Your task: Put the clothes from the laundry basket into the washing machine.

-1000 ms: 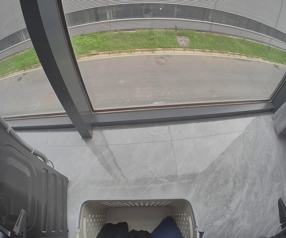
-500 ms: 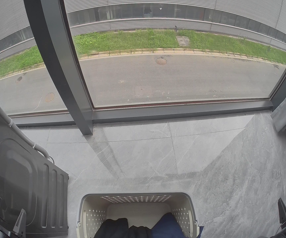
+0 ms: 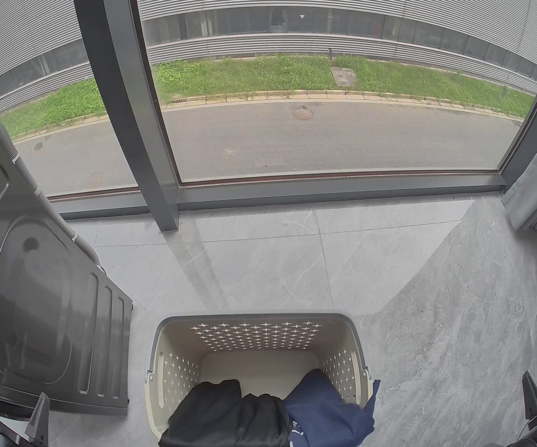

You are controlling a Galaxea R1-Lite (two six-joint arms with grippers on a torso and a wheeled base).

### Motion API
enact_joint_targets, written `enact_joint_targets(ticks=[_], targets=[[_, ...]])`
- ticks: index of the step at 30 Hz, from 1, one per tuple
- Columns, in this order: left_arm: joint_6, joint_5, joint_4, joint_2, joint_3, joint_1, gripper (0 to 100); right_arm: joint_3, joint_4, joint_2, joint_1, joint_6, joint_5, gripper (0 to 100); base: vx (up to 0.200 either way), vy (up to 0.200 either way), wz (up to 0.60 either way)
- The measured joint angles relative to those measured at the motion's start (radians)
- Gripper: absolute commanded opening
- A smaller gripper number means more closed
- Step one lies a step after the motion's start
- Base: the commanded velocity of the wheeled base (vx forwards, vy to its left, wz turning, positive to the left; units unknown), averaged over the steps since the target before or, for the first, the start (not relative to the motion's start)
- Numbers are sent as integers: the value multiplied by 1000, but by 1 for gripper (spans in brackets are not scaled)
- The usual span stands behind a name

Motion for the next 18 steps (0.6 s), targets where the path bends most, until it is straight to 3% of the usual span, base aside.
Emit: enact_joint_targets(ticks=[18], targets=[[0,0,0,0,0,1,100,0,1,0,1,0,1,100,-200,0,0]])
